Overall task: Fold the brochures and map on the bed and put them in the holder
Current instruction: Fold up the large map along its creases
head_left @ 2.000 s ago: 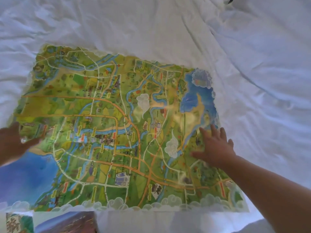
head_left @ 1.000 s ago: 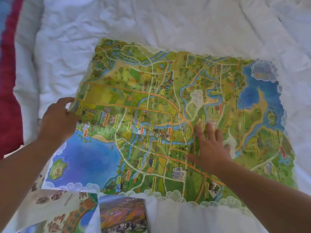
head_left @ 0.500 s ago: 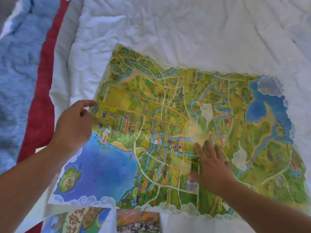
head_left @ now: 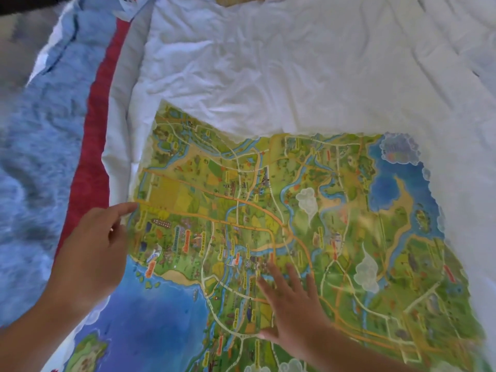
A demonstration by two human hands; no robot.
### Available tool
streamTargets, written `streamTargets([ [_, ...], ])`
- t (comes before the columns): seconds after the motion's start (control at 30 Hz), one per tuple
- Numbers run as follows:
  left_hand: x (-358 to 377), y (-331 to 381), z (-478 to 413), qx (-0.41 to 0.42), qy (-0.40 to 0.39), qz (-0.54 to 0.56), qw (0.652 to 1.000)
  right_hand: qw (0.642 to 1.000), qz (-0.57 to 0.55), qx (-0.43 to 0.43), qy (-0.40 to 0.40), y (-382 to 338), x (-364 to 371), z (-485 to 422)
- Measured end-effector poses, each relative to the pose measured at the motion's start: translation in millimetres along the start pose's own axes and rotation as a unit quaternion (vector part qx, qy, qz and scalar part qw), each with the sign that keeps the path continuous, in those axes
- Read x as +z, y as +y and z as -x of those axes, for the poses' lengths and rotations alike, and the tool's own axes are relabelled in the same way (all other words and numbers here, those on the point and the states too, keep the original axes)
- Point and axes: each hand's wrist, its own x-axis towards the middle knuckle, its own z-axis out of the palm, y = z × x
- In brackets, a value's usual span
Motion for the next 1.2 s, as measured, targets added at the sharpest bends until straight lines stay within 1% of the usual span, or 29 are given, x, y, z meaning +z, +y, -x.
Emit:
streamTargets([
  [0.13,-5.1,6.1,12.4,0.052,0.007,0.002,0.999,1.0,0.014,0.007,-0.02,-5.7,0.9,-1.0],
  [0.27,-8.2,25.1,19.2,0.107,0.007,0.031,0.994,1.0,0.011,0.009,-0.02,-7.1,0.5,-4.7],
  [0.47,-12.4,61.6,29.3,0.165,-0.001,0.07,0.984,1.0,-0.004,0.001,-0.018,-5.4,-6.6,-7.5],
  [0.57,-14.8,80.6,35.9,0.173,-0.014,0.102,0.98,1.0,-0.014,-0.007,-0.01,-1.3,-8.3,-5.1],
  [0.7,-10.2,112.9,50.2,0.17,-0.061,0.13,0.975,0.999,-0.022,-0.003,0.033,9.4,-12.2,0.2],
  [0.83,2.9,153.1,65.7,0.186,-0.109,0.127,0.968,0.994,-0.042,0.029,0.096,36.5,-28.9,9.3],
  [0.97,21.0,183.3,74.6,0.19,-0.111,0.119,0.968,0.984,-0.041,0.051,0.163,73.3,-58.6,29.3],
  [1.2,41.7,193.2,83.5,0.141,-0.131,0.081,0.978,0.977,-0.039,0.025,0.208,88.9,-88.7,67.6],
])
